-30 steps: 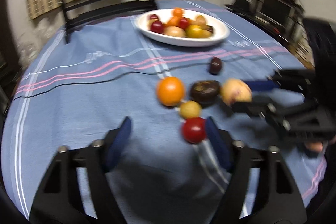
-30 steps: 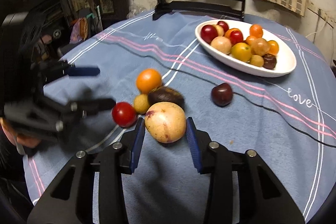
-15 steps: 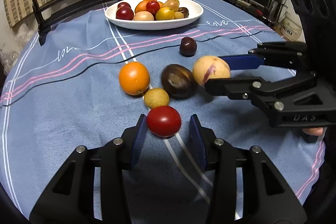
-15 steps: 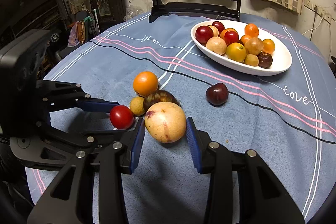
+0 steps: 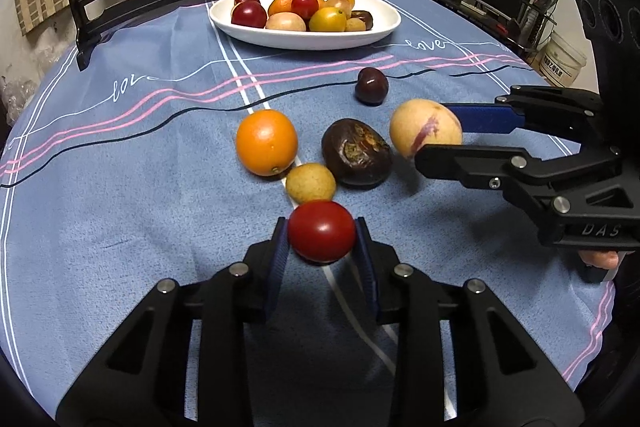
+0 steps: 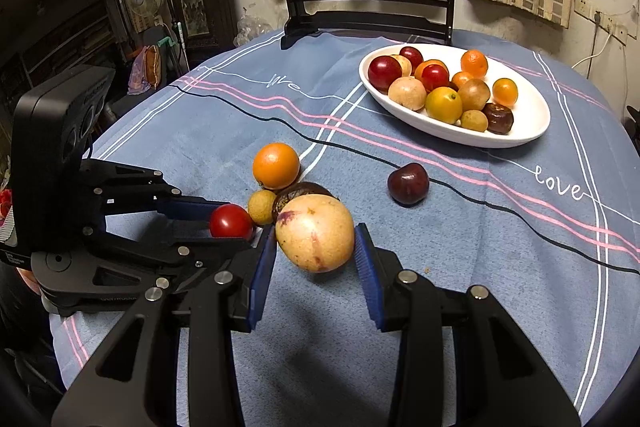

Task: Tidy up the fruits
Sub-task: 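Carry both fruits onto the white plate and open both tools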

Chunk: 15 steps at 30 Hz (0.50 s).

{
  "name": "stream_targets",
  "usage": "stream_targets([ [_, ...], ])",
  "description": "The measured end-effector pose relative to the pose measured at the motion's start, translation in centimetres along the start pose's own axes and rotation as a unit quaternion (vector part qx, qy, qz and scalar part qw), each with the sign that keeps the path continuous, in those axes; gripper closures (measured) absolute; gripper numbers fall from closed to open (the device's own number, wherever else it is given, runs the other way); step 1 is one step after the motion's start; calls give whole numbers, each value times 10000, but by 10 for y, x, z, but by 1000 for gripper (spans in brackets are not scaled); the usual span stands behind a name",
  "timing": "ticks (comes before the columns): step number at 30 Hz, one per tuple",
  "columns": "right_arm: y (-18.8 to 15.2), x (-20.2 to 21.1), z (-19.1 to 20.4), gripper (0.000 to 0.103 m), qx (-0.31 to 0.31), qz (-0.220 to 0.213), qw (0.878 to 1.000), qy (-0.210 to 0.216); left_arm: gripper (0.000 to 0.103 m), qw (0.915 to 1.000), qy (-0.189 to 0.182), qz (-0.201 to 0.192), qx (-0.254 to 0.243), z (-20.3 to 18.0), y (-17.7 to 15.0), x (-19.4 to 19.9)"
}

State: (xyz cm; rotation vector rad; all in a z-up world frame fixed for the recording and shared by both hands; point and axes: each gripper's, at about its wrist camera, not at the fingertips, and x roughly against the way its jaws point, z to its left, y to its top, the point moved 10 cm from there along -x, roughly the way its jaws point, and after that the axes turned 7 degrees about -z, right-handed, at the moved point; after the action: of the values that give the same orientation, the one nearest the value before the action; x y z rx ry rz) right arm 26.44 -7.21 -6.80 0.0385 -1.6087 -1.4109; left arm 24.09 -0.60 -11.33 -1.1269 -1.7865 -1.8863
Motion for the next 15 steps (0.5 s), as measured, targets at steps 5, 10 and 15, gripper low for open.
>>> stream_targets([
  [5, 2, 2, -2, 62, -102, -42, 9999, 48, 70, 9999, -102, -77, -1, -4, 3, 5],
  [10, 11, 9, -11, 63, -338, -210, 9991, 113, 70, 9988, -383, -253, 152, -8, 21, 17],
  [15, 18, 14, -26, 63, -590, -364, 9976, 92, 70, 9983, -444, -360, 73, -12, 48, 20],
])
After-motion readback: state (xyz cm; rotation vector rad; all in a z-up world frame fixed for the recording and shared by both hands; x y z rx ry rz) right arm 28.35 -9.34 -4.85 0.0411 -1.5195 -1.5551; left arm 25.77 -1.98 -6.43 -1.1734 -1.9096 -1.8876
